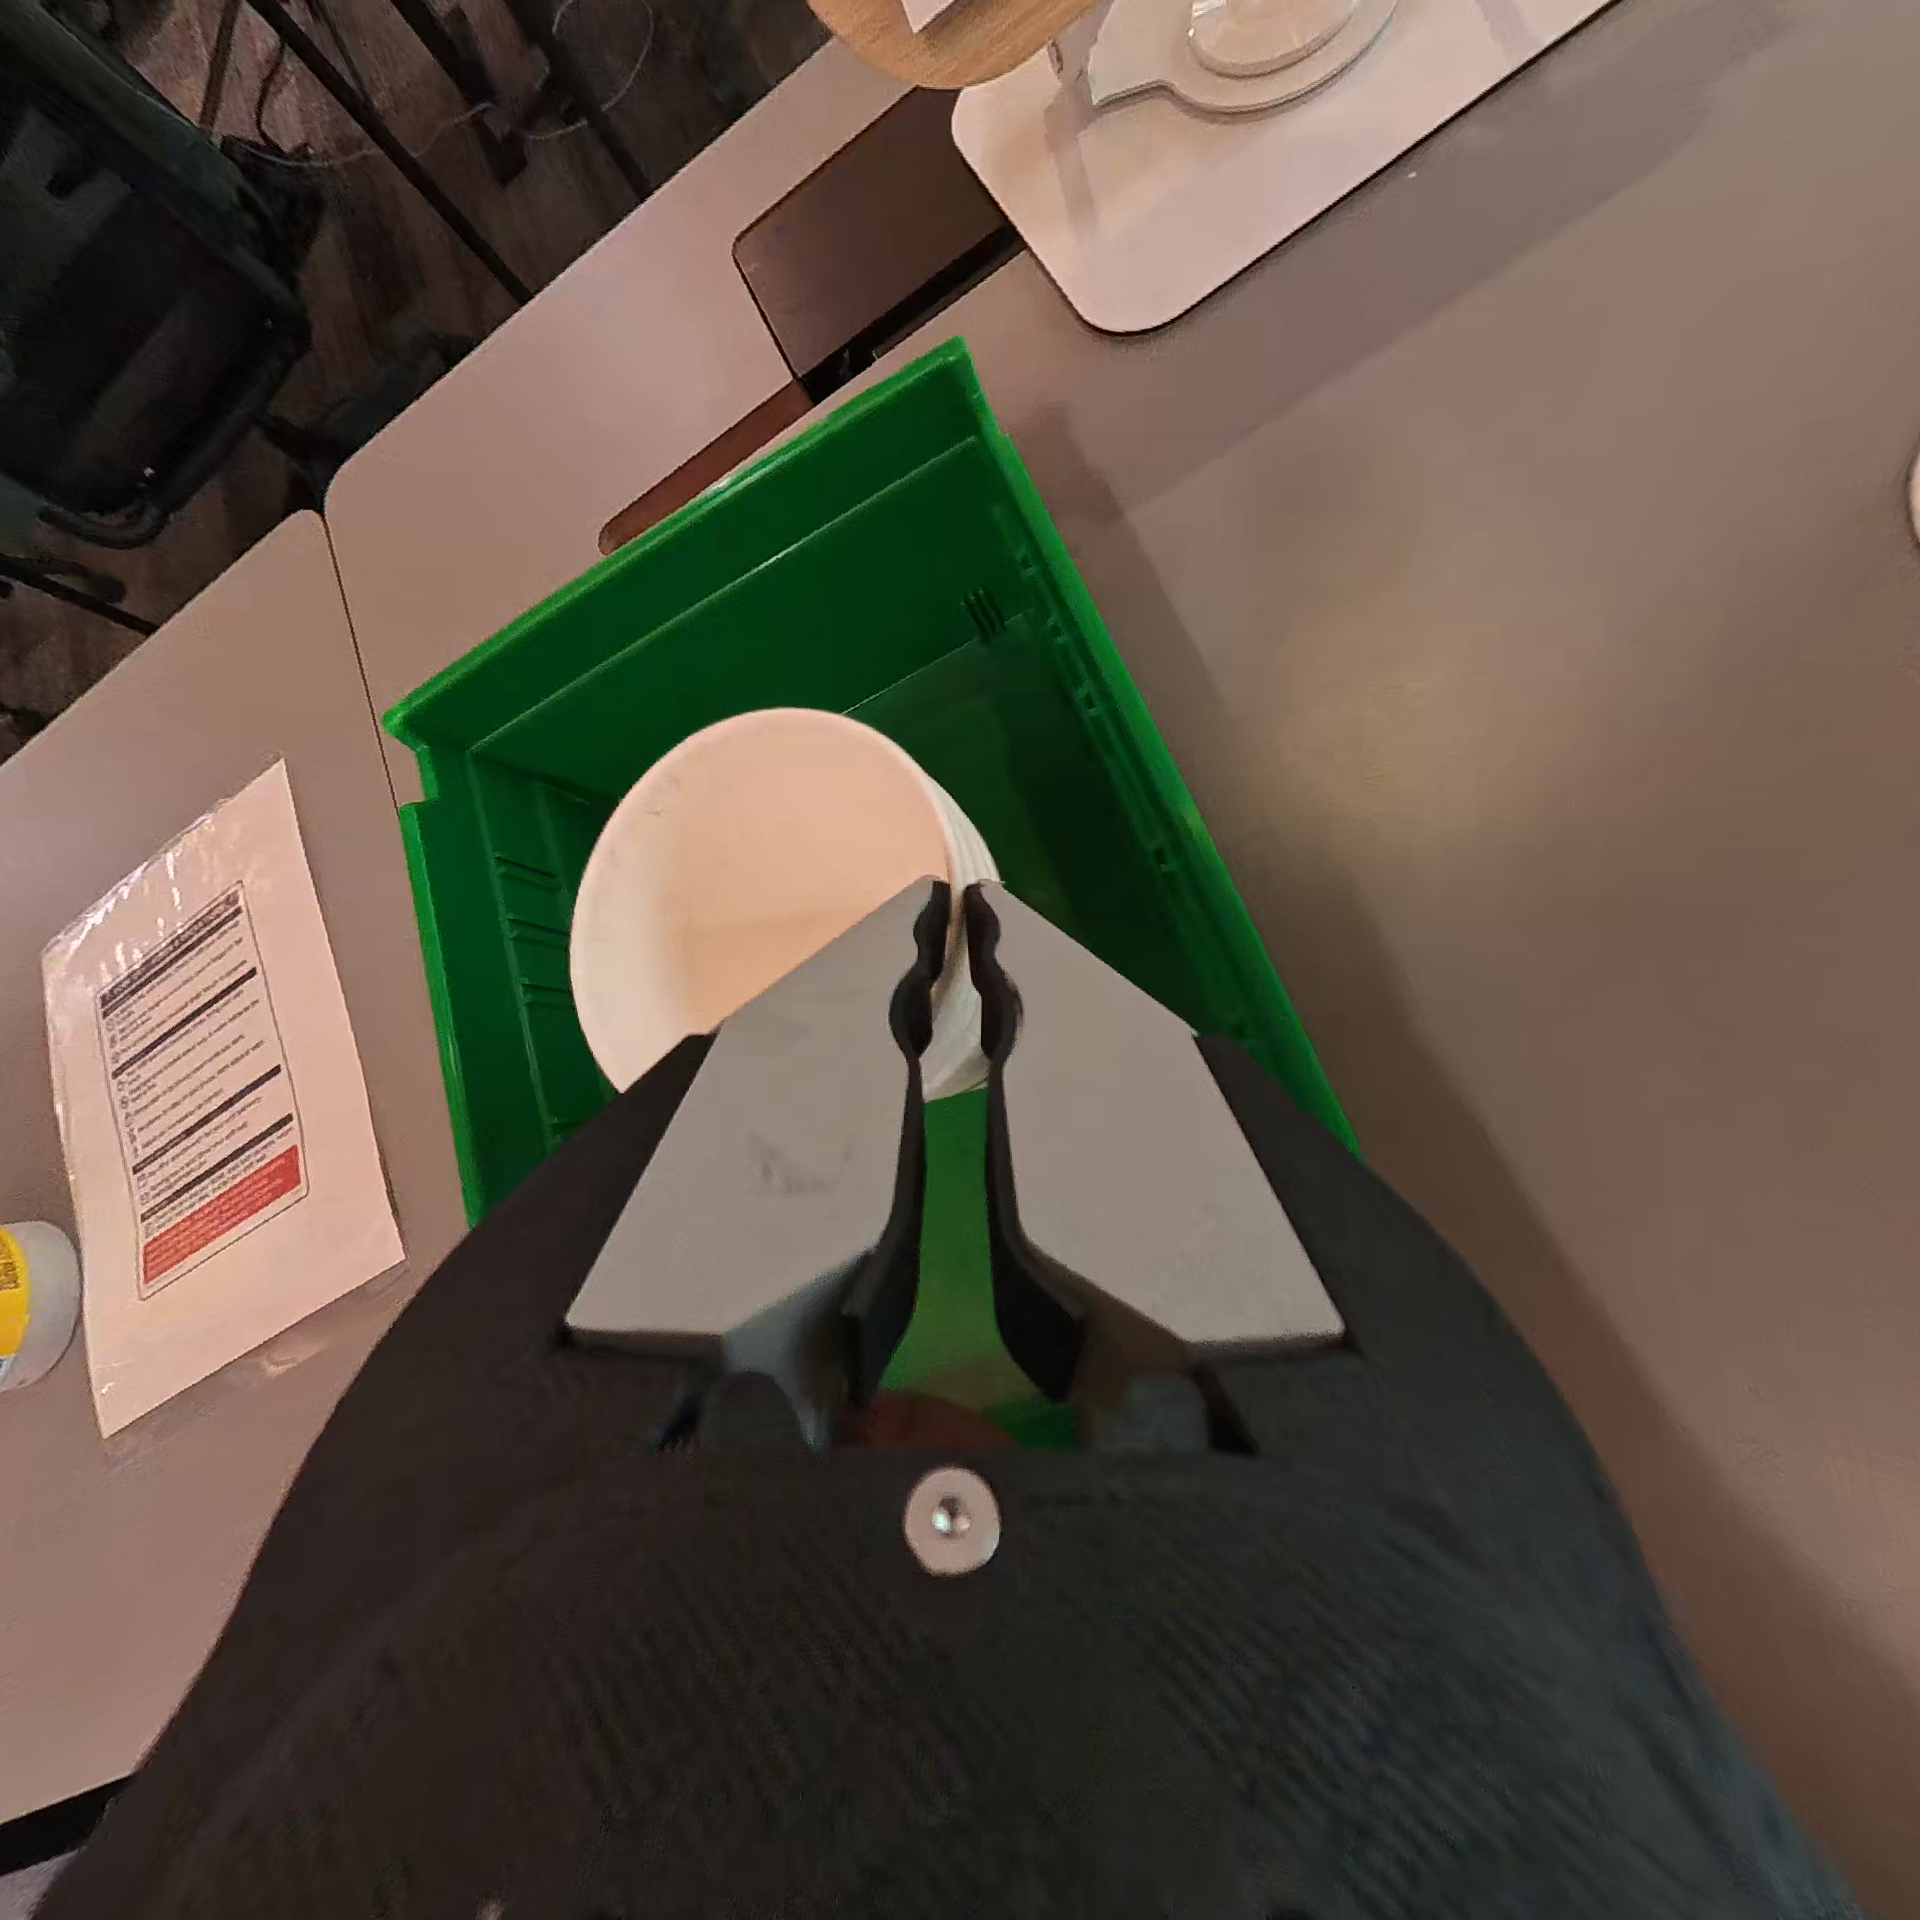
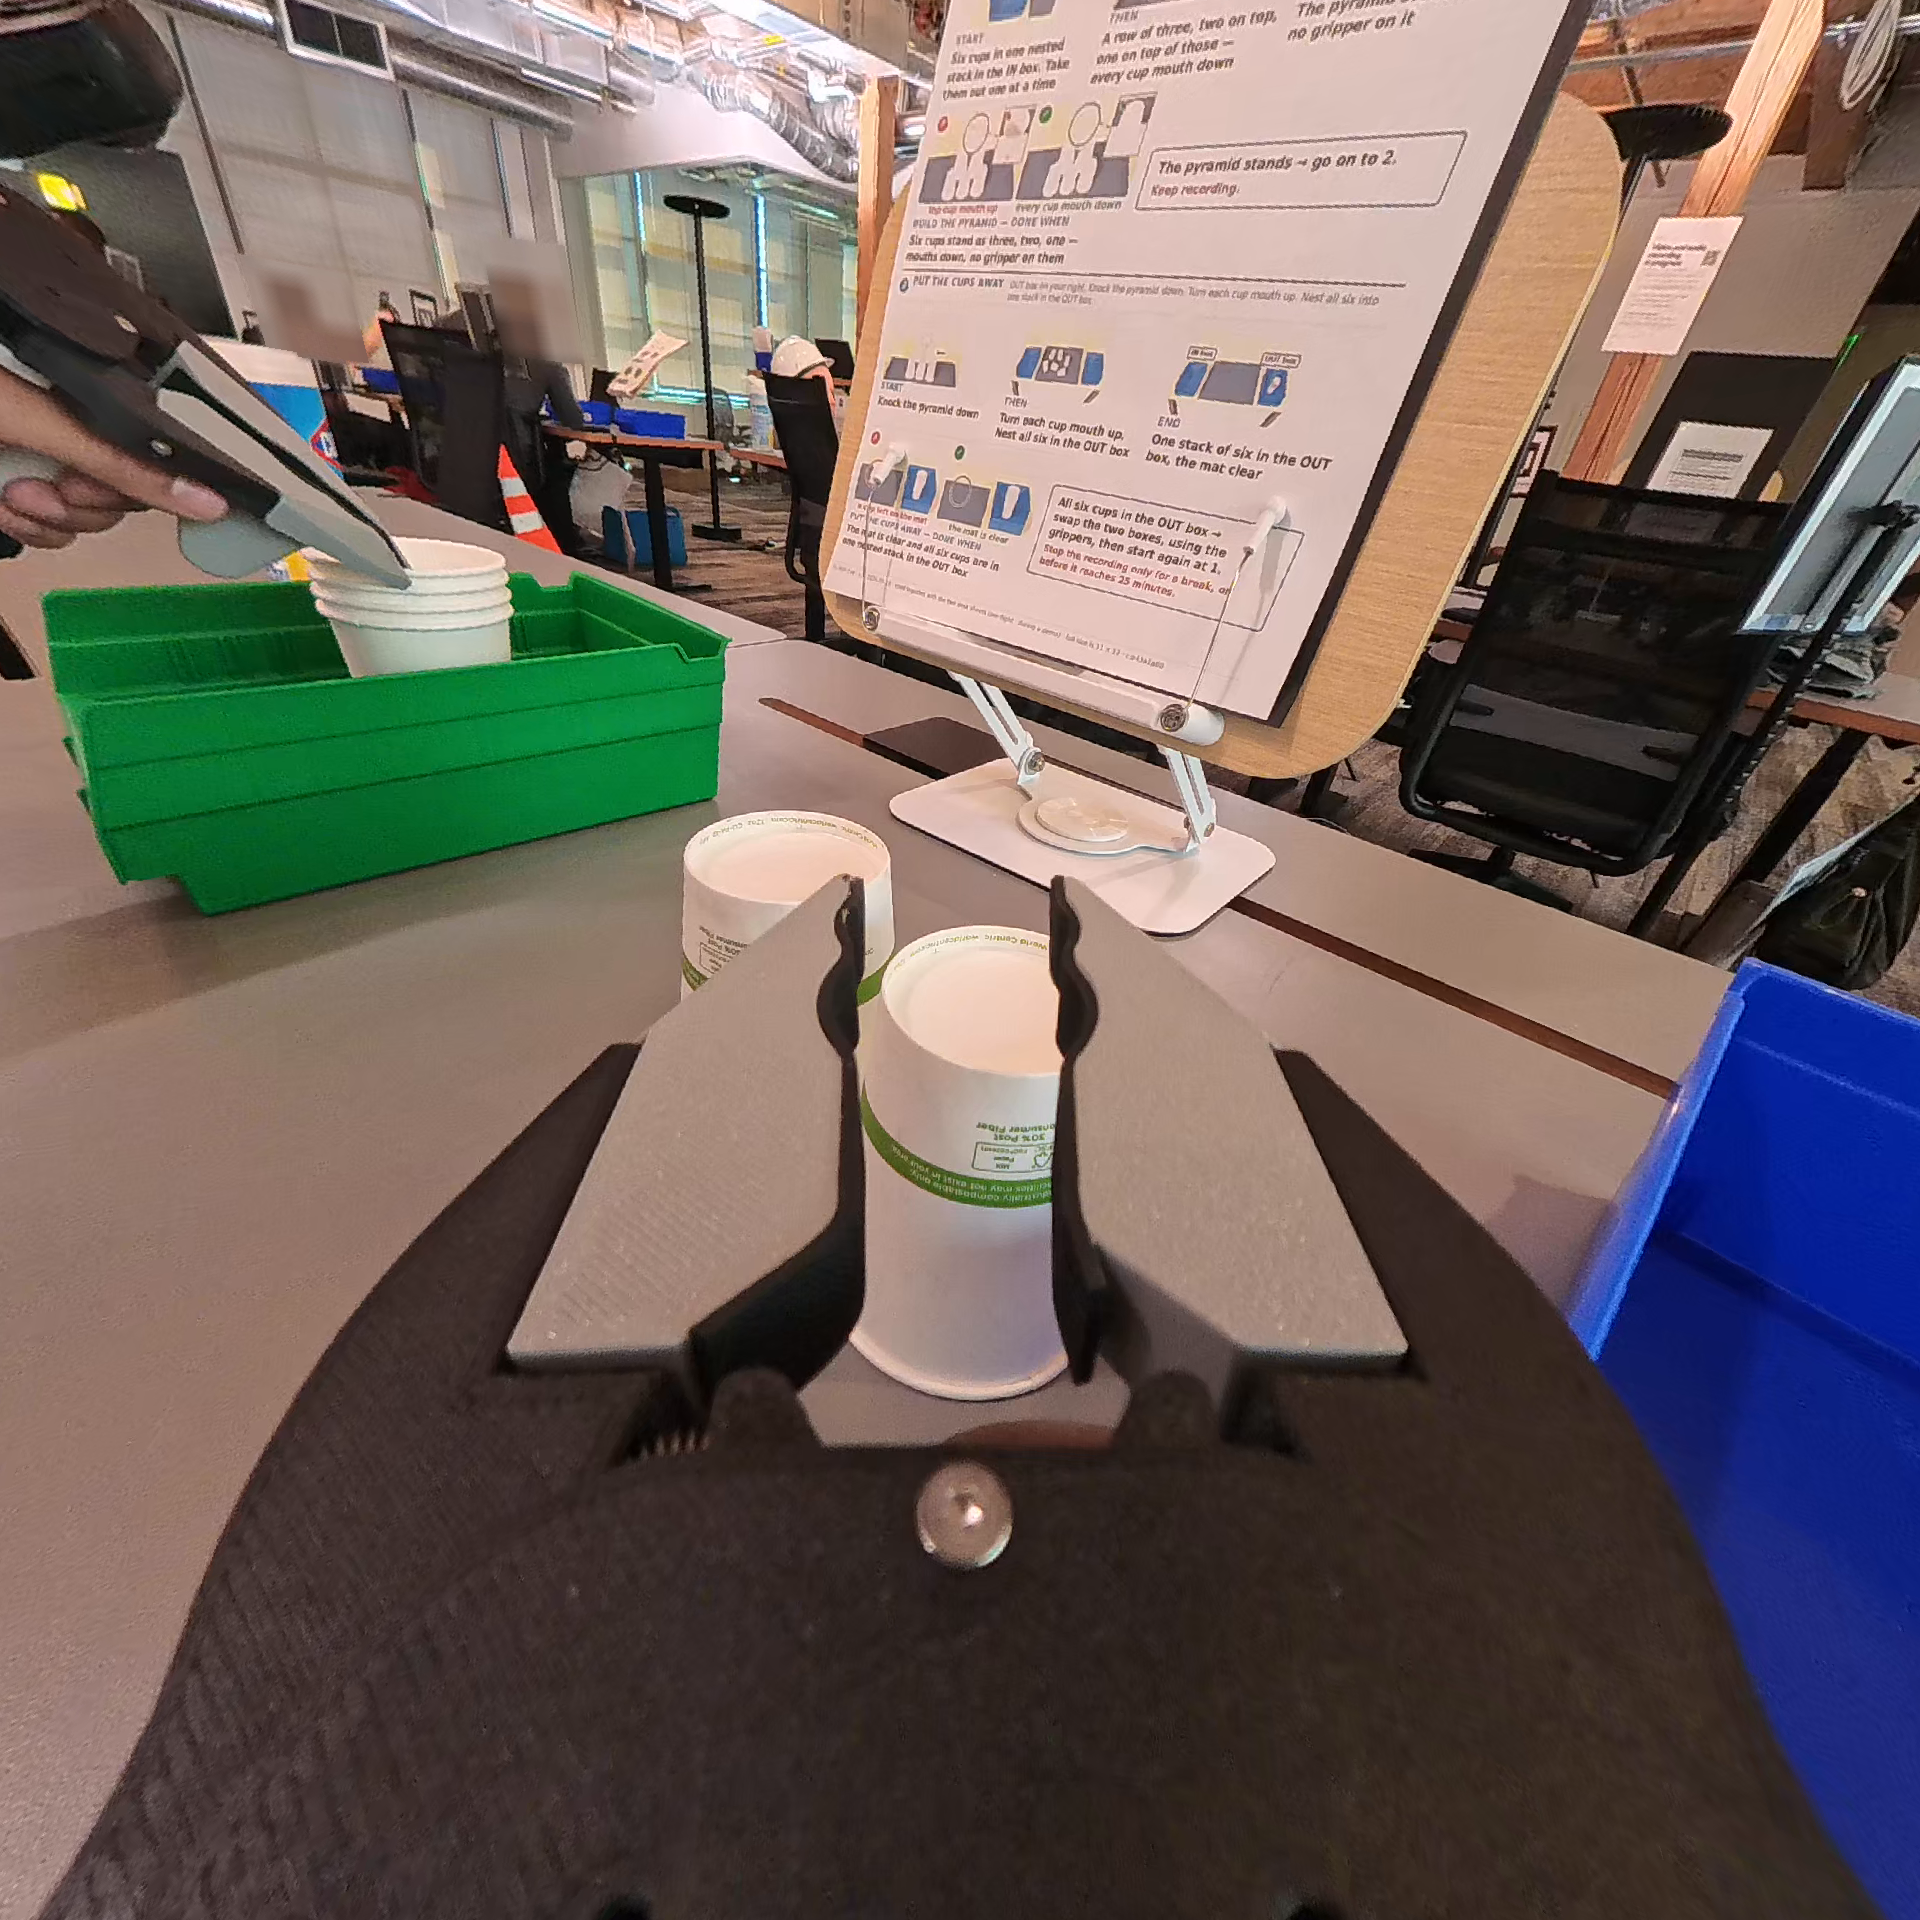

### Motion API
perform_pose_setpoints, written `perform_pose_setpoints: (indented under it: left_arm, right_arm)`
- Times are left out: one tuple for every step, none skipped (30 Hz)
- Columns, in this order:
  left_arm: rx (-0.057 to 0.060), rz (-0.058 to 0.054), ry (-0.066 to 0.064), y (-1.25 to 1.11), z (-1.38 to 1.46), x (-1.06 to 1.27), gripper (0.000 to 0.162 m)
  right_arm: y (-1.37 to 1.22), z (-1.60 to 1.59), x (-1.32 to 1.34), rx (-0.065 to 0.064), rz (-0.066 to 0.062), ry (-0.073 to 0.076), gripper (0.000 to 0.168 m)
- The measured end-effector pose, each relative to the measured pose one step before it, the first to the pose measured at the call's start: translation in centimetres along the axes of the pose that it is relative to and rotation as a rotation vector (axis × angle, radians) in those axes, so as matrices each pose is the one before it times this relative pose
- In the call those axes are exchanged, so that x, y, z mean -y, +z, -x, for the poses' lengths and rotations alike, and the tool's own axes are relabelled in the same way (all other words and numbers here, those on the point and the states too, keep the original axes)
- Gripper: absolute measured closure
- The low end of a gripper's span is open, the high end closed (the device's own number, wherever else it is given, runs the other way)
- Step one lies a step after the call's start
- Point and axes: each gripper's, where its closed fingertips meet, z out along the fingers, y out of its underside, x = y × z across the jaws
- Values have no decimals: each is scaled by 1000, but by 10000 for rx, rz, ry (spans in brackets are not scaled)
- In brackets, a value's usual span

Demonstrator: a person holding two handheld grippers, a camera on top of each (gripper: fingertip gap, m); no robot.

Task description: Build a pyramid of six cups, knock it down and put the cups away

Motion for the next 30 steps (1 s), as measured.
perform_pose_setpoints:
  left_arm:
    - [19,9,41,-8,43,8,161]
    - [75,-6,50,-47,124,40,161]
    - [99,-31,51,-58,167,87,161]
    - [73,-37,36,-88,145,93,161]
    - [11,-29,15,-90,63,74,161]
    - [-7,-38,3,-84,26,105,161]
    - [40,-55,10,-87,92,115,161]
    - [76,-54,26,-95,151,108,161]
    - [79,-49,29,-99,151,106,161]
    - [68,-55,21,-118,171,128,161]
    - [64,-58,9,-155,179,143,161]
    - [84,-67,6,-187,232,179,161]
    - [121,-80,14,-241,293,212,161]
    - [149,-95,27,-279,344,264,161]
    - [160,-119,30,-323,362,319,161]
    - [168,-149,20,-384,376,392,161]
    - [175,-174,6,-426,382,454,161]
    - [175,-214,-3,-481,368,544,161]
    - [172,-264,-14,-548,330,653,161]
    - [158,-300,-16,-585,259,754,161]
    - [130,-335,1,-626,148,837,161]
    - [74,-375,29,-653,-16,942,161]
    - [23,-386,45,-655,-145,1012,161]
    - [4,-331,40,-623,-236,971,161]
    - [-33,-259,48,-552,-336,903,161]
    - [-68,-227,71,-473,-431,866,162]
    - [-74,-231,89,-434,-502,881,162]
    - [-97,-234,98,-377,-605,878,162]
    - [-136,-237,102,-361,-732,908,161]
    - [-179,-245,116,-339,-863,922,161]
  right_arm:
    - [26,22,-39,10,14,4,135]
    - [25,1,-64,2,25,0,135]
    - [23,14,-32,4,10,-5,135]
    - [22,24,-23,-1,5,-14,135]
    - [20,14,-50,-1,17,-17,135]
    - [27,22,-40,6,16,-6,135]
    - [24,52,-20,14,3,-3,135]
    - [10,34,-10,6,3,-14,136]
    - [7,12,-25,-9,7,-17,136]
    - [26,4,-27,-3,6,-6,136]
    - [36,0,-69,10,27,6,136]
    - [28,2,-72,4,30,9,136]
    - [20,-12,-45,-3,10,9,136]
    - [8,-8,-8,-1,-2,1,136]
    - [3,-7,4,-8,-1,-13,136]
    - [1,-28,-19,-16,-1,-10,136]
    - [15,0,2,-1,-1,4,136]
    - [5,5,-25,5,3,5,136]
    - [12,-13,-26,-7,4,-4,136]
    - [7,-8,-35,-7,11,1,136]
    - [15,6,-21,6,7,8,136]
    - [7,14,-12,4,2,3,136]
    - [2,8,-19,-2,0,-7,136]
    - [18,15,-20,0,9,-6,136]
    - [13,39,-27,11,8,-6,136]
    - [9,19,-34,6,11,-6,136]
    - [24,17,-30,4,9,-2,136]
    - [9,48,-32,22,10,5,136]
    - [8,73,-10,35,2,5,136]
    - [-17,140,82,69,-49,-7,136]
